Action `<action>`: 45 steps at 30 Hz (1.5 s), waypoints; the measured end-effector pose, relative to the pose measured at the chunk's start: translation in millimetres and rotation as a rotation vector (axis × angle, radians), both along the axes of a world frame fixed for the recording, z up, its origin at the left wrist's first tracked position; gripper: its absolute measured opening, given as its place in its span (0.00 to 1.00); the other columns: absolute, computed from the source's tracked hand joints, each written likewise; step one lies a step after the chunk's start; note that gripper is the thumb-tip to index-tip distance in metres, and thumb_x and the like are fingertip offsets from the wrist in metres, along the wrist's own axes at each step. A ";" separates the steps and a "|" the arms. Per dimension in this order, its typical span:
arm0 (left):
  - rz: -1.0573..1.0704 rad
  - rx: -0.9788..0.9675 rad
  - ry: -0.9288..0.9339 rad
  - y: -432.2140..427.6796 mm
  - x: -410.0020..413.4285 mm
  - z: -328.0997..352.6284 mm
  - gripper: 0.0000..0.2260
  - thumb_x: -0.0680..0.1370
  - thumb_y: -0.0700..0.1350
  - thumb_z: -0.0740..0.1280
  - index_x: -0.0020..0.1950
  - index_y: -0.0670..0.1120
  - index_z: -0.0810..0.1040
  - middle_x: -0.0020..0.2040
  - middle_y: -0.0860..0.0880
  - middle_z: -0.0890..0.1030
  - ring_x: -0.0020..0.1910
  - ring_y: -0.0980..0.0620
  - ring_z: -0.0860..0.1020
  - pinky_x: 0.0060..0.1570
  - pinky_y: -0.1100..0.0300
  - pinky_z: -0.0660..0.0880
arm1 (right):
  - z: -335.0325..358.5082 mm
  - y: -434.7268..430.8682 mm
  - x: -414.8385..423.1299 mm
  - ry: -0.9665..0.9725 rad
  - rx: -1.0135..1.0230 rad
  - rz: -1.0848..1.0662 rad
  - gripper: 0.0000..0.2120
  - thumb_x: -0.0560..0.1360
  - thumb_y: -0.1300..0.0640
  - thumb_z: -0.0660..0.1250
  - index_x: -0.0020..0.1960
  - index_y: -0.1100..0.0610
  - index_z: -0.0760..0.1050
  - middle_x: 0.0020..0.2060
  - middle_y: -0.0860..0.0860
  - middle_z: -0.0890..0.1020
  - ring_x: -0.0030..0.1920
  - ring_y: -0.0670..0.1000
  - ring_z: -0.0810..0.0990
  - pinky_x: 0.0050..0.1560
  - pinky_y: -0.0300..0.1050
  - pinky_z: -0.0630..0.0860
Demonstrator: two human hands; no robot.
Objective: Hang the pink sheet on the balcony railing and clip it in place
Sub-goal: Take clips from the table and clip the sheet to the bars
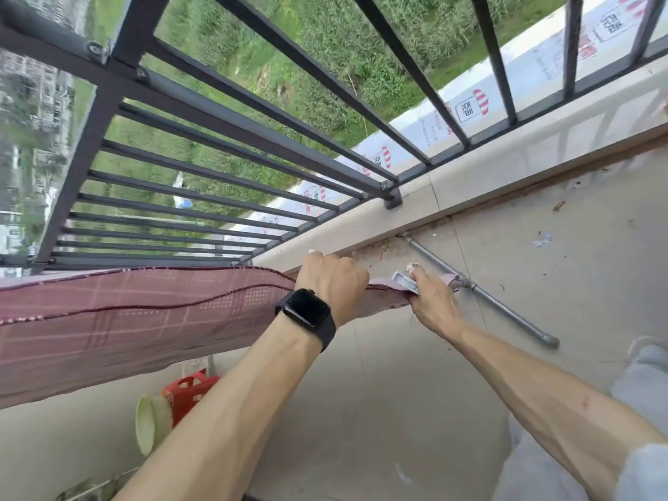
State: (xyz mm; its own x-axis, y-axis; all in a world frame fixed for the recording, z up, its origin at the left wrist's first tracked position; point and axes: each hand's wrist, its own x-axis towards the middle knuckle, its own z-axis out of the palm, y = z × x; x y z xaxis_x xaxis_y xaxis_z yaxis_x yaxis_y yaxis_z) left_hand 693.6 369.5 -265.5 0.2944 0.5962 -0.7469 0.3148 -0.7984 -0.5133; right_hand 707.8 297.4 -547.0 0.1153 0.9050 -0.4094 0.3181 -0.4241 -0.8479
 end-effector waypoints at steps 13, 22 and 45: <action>-0.028 -0.053 -0.005 -18.8 -9.2 -176.6 0.14 0.80 0.33 0.57 0.58 0.46 0.78 0.53 0.47 0.80 0.54 0.45 0.77 0.43 0.54 0.62 | -54.0 -18.6 38.2 0.194 -0.112 -0.179 0.10 0.74 0.54 0.69 0.53 0.52 0.72 0.47 0.50 0.84 0.50 0.56 0.80 0.49 0.52 0.76; 0.032 -0.040 -0.131 -8.6 -21.3 -180.4 0.13 0.78 0.34 0.58 0.54 0.47 0.77 0.53 0.47 0.80 0.54 0.44 0.76 0.45 0.55 0.62 | -129.6 -23.9 39.9 -0.009 -0.090 0.036 0.34 0.66 0.49 0.77 0.67 0.53 0.66 0.61 0.52 0.75 0.64 0.57 0.69 0.59 0.50 0.69; 0.050 -0.081 0.029 -1.0 -10.2 -311.3 0.12 0.81 0.36 0.58 0.57 0.47 0.78 0.54 0.47 0.82 0.58 0.43 0.76 0.49 0.54 0.65 | -176.1 10.3 62.5 0.139 -0.078 0.208 0.14 0.75 0.46 0.69 0.52 0.52 0.69 0.45 0.52 0.82 0.47 0.56 0.78 0.43 0.47 0.69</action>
State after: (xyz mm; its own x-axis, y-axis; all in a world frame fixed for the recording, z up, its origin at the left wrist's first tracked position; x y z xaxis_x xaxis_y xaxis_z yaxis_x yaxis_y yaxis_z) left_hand 683.4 368.5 -576.8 0.2434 0.5468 -0.8011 0.3411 -0.8214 -0.4571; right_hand 770.2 307.7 -723.1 -0.1320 0.8684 -0.4780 0.2885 -0.4277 -0.8567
